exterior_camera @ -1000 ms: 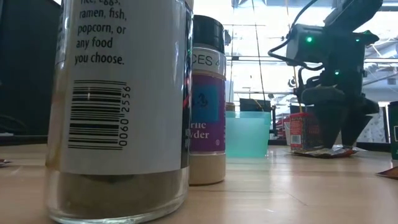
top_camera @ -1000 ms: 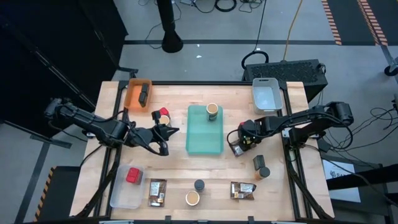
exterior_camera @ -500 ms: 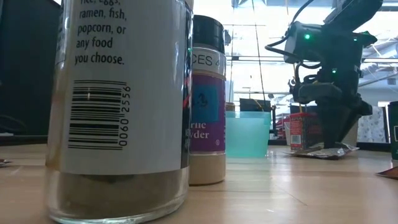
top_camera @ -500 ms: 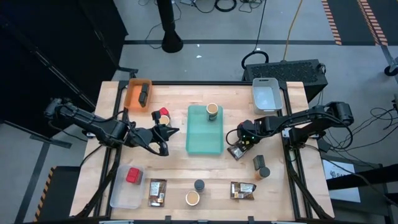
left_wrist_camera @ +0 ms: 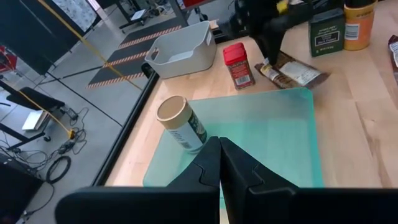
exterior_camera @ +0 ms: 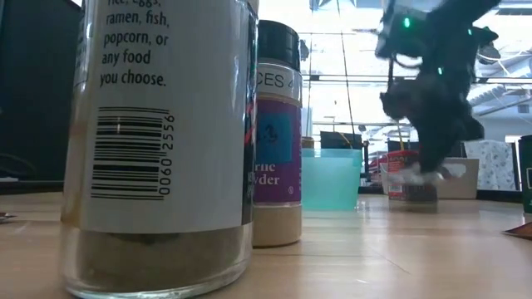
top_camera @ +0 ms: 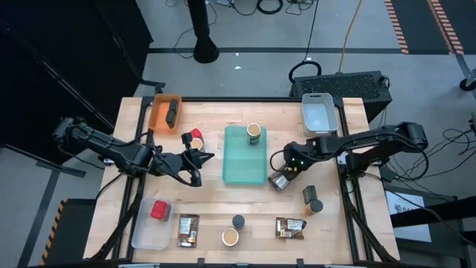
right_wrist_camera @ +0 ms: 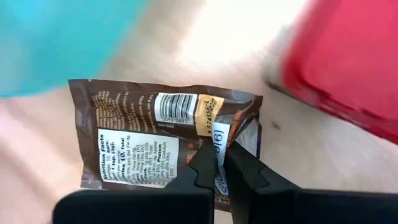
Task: Sort spices by type
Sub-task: Put the top orange seasoning pack into the gray bin
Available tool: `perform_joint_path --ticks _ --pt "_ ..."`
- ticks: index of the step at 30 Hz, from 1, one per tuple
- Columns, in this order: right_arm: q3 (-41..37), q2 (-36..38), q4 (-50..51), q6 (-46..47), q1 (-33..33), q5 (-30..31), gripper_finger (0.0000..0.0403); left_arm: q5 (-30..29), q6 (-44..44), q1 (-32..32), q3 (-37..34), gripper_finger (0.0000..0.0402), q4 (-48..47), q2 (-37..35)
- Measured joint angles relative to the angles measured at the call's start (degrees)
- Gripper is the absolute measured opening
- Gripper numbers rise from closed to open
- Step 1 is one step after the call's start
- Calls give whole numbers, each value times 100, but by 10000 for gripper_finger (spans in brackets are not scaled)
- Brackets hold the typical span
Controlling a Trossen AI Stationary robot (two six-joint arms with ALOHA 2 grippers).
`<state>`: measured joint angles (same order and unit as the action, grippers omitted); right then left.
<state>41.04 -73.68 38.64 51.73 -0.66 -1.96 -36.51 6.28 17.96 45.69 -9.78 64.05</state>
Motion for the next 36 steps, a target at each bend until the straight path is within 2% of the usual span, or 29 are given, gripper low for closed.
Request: perform_joint_path --ticks 3,6,10,13,16,18,20,27,36 --pt "384 202 156 -215 2 -45 5 0 0 0 0 4 1 0" --pt "907 423 542 -439 -2 366 5 0 0 0 0 4 0 0" --pt "1742 595 1733 -591 -60 977 5 1 2 0 0 4 -1 0" --pt "2433 613 2838 -589 -146 1794 5 2 2 0 0 4 -4 0" --pt "3006 537 3913 -327 -344 3064 4 2 2 0 0 4 1 0" --pt "3203 465 4524 -64 -568 3837 4 2 2 0 0 4 17 0" --pt "3266 397 4865 42 -939 4240 4 1 2 0 0 4 26 0" --pt "3098 -232 5111 -530 -2459 4682 4 2 -129 0 0 4 42 0" --pt "3094 -1037 4122 -1236 -3917 4663 4 2 -302 2 0 4 31 0"
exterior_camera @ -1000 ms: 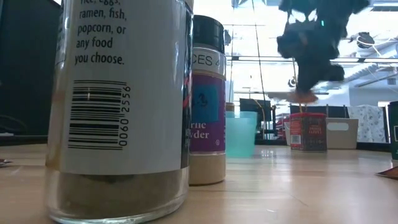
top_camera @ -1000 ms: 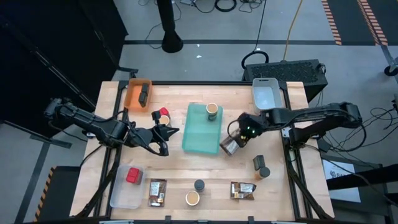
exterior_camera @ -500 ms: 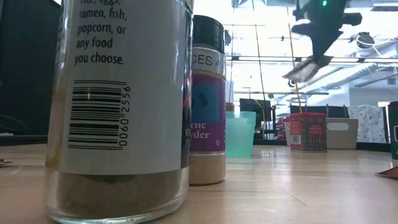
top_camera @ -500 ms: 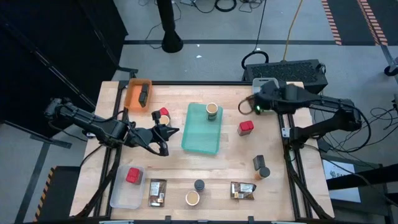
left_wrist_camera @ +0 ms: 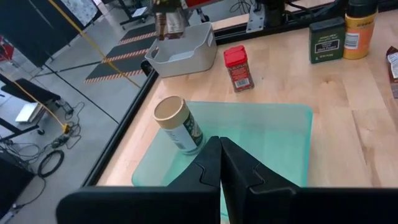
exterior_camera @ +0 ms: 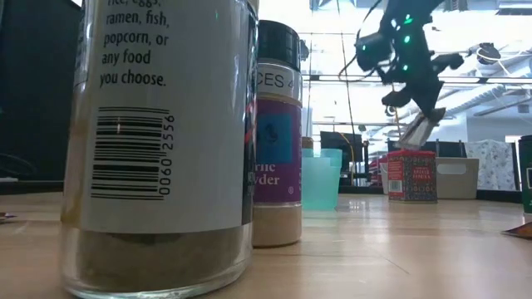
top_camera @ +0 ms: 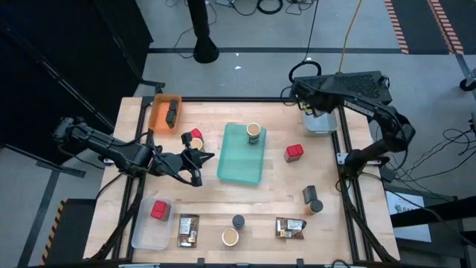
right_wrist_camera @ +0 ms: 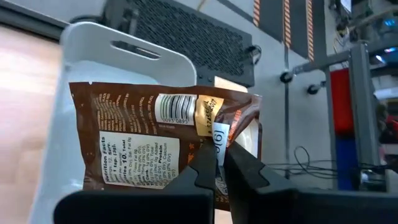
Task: Sort spices by type
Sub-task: Put the top orange seasoning pack into the gray bin, then adjust the green bin
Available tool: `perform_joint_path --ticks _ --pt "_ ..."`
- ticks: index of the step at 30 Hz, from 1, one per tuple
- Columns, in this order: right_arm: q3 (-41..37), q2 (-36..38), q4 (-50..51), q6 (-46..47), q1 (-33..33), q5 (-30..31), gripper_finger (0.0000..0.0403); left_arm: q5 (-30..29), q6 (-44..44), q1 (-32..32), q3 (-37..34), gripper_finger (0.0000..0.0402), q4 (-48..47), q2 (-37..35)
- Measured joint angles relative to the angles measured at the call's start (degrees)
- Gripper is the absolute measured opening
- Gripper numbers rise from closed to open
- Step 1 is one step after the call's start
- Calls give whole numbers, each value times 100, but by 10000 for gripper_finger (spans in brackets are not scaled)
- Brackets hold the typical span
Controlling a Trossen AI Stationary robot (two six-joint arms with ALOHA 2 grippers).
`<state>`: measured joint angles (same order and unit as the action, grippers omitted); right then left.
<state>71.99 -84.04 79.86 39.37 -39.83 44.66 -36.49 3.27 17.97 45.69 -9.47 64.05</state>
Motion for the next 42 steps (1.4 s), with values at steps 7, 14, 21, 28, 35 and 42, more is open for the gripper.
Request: perform_joint_path --ticks 7,14,21,28,35,42 --pt "0 -402 -617 -809 -499 -415 25 3 -199 5 0 4 -82 0" --pt "0 -361 -731 -975 -588 -411 66 224 -866 5 0 4 -663 0" --pt "0 -359 -796 -1010 -585 -404 110 673 -1662 5 0 4 -1210 2" --pt "0 -145 -795 -1004 -111 -426 136 955 -2619 5 0 4 -1954 2" --pt "0 428 -829 -525 958 -452 136 1331 -3147 5 0 2 -2369 565" --pt "0 743 -1055 -209 1913 -433 137 1511 -2826 -167 96 1 -1846 1722"
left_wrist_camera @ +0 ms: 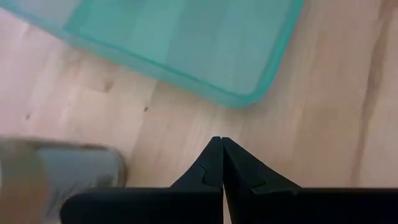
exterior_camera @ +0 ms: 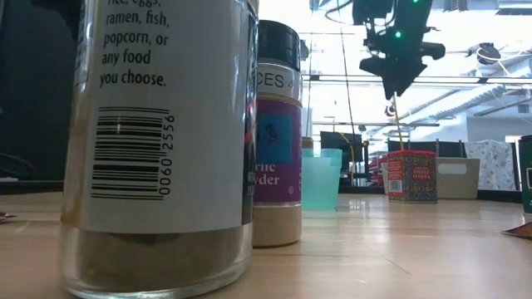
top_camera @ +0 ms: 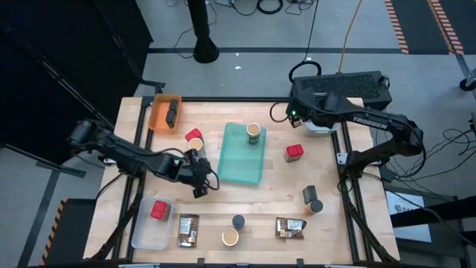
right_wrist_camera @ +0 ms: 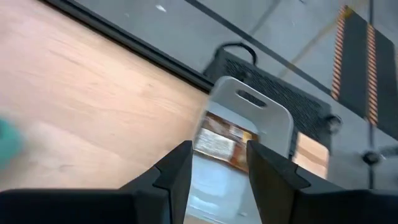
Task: Sort spices by type
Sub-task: Adjust the green bin, then put the right black seasoning bottle into the orange bin
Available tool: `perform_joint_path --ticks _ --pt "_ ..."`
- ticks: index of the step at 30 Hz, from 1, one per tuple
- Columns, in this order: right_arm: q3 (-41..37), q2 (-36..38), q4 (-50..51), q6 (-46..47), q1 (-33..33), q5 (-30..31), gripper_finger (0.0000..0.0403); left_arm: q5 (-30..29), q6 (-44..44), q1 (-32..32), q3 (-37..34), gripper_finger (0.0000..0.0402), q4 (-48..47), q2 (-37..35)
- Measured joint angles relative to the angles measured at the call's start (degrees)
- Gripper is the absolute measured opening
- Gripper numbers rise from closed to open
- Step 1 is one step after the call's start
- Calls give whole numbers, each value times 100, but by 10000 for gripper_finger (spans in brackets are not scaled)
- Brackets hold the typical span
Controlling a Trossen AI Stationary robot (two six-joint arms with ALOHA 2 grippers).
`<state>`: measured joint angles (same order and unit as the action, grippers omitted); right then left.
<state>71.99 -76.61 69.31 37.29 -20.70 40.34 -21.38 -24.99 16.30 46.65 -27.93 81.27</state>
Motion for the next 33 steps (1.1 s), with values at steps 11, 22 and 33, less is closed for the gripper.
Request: perform_joint_path --ticks 11,22,33 --pt "0 19 -423 -1 584 56 137 414 249 -372 95 1 491 703" --pt "0 19 -453 -3 620 66 137 702 487 -381 95 0 1055 715" --pt "0 19 -482 58 620 18 137 785 600 -381 97 0 1245 715"
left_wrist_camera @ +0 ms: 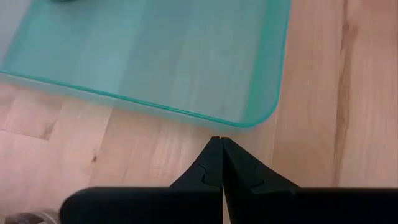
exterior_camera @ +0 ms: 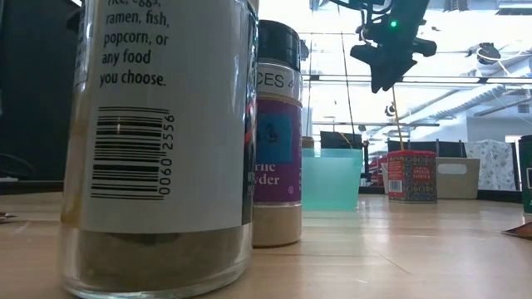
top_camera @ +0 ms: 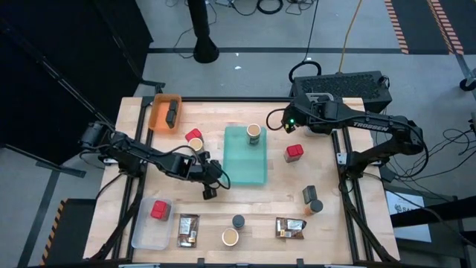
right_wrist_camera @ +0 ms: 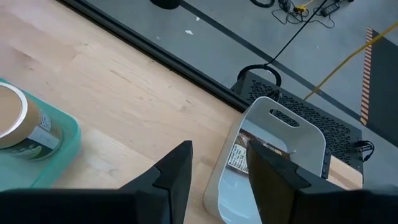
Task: Sort spices by type
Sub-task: Put the right black seasoning bottle into the orange bin
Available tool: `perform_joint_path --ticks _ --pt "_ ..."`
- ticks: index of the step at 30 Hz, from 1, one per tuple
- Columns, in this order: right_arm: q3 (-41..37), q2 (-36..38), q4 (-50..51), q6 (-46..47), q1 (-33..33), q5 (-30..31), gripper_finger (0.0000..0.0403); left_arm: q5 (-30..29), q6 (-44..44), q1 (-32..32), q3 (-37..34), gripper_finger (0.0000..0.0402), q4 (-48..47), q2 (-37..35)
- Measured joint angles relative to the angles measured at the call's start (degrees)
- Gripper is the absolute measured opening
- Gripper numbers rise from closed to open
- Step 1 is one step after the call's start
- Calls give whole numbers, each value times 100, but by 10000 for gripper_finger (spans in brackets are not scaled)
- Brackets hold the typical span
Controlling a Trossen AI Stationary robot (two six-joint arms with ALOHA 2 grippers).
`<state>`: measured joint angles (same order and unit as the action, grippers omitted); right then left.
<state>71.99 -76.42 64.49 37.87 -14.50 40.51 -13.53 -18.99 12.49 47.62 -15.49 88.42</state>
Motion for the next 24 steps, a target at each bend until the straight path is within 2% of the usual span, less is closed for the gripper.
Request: perform_joint_path --ticks 6,11,17,24 --pt "0 0 0 -78 29 9 137 -14 9 0 0 0 -312 -74" --pt "0 2 -6 -73 258 -157 137 -122 0 30 28 0 -919 -767" --pt "0 2 -44 191 606 -984 137 -569 408 96 28 0 -955 -1834" --pt "1 2 -24 301 1110 -2409 137 -1079 544 103 28 5 -1150 -2587"
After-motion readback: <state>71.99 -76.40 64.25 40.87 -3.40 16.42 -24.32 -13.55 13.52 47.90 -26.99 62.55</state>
